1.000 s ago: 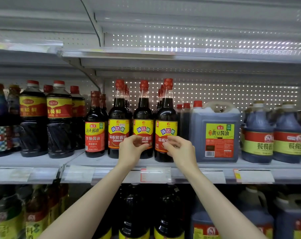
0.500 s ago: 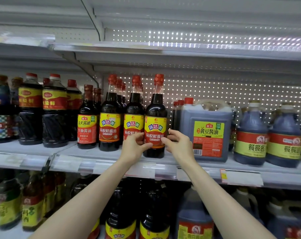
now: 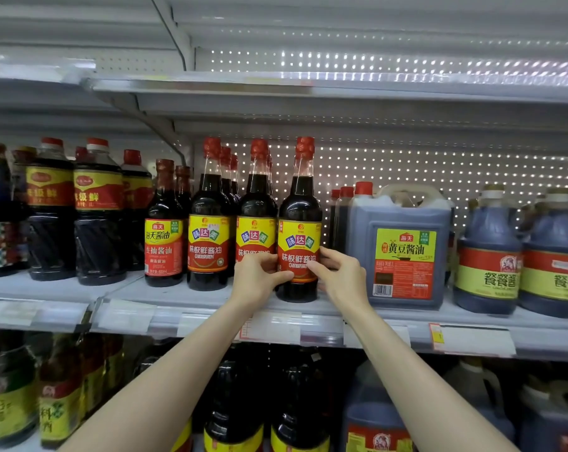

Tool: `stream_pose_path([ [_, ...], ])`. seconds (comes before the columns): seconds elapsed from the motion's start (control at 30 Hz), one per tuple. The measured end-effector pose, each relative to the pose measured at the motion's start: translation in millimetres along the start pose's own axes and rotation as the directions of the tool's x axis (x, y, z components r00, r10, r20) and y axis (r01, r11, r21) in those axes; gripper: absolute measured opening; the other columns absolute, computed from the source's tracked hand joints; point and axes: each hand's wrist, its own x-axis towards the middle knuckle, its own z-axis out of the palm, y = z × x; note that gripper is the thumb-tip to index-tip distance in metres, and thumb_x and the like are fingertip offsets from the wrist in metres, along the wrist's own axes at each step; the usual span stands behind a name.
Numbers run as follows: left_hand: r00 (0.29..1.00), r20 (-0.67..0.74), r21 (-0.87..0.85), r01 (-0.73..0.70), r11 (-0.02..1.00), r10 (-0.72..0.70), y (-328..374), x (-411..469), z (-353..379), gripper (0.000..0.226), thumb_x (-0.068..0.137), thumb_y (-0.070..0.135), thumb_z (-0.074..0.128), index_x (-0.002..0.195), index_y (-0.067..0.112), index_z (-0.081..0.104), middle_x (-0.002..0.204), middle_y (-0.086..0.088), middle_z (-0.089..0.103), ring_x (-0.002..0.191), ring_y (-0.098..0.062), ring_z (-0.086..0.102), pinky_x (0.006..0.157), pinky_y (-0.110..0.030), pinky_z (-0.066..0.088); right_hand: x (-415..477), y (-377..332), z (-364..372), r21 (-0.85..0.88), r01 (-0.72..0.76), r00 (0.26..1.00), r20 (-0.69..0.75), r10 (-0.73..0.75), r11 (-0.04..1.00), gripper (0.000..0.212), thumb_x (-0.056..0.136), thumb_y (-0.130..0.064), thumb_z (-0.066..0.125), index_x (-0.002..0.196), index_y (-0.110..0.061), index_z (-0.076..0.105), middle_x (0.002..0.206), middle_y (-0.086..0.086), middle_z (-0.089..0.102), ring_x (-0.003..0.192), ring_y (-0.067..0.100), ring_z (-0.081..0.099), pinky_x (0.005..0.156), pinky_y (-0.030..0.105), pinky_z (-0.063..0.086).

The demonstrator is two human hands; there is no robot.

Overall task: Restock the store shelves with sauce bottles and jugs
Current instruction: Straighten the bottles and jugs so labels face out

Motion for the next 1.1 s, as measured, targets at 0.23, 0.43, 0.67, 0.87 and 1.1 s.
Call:
stream_pose_path([
  [0.23,0.999,0.051,-0.003,0.008,1.000,-0.008,-1.5,7.2,0.0,0.046,0.081,0.015,0.074,0.123,0.002,0.062,0.116,-0.009,0.067,0.096,-0.010,0.056,0.086,-0.024,0.044,-1.2,-0.6,9.7,0.029,-0.049,0.998,-0.029,0.050,0.998,0.052,0.089,-0.017,0.067,0.138,-0.009,0.049,0.126,0.012,0.064,0.113,0.020,0.061,0.099,0.037,0.049],
  [0.43,0.998,0.070,0.000,-0.002,1.000,0.002,-6.8,12.5,1.0,0.045,0.081,0.017,0.074,0.122,0.002,0.062,0.116,-0.009,0.068,0.096,-0.012,0.059,0.085,-0.025,0.047,-2.0,-1.3,13.2,0.001,-0.081,0.996,-0.040,0.081,0.997,0.053,0.091,-0.020,0.065,0.140,-0.010,0.047,0.128,0.012,0.062,0.116,0.020,0.058,0.094,0.025,0.045],
  [0.67,0.998,0.065,0.013,0.014,1.000,-0.015,-11.8,18.8,7.0,0.050,0.081,0.017,0.075,0.126,0.002,0.059,0.119,-0.009,0.066,0.110,-0.020,0.061,0.090,-0.026,0.046,1.6,-1.5,15.7,-0.018,-0.120,0.991,-0.053,0.119,0.993,0.052,0.092,-0.021,0.063,0.140,-0.011,0.047,0.126,0.013,0.062,0.116,0.021,0.057,0.097,0.030,0.045],
  [0.87,0.999,0.031,0.036,0.016,0.999,-0.017,-10.3,17.1,10.7,0.049,0.083,0.016,0.073,0.127,0.001,0.058,0.121,-0.012,0.065,0.112,-0.022,0.060,0.092,-0.027,0.044,3.1,0.0,15.4,-0.034,-0.125,0.991,-0.047,0.123,0.992,0.051,0.093,-0.020,0.062,0.140,-0.011,0.046,0.128,0.014,0.061,0.117,0.021,0.057,0.097,0.030,0.045],
  [1.1,0.999,0.009,0.074,0.036,0.997,-0.037,-8.3,15.0,12.8,0.051,0.084,0.020,0.072,0.130,0.002,0.056,0.125,-0.010,0.064,0.116,-0.022,0.058,0.095,-0.031,0.044,5.5,3.0,14.4,-0.038,-0.109,0.993,-0.036,0.108,0.993,0.050,0.093,-0.021,0.062,0.140,-0.011,0.047,0.126,0.014,0.062,0.115,0.020,0.057,0.098,0.029,0.045],
])
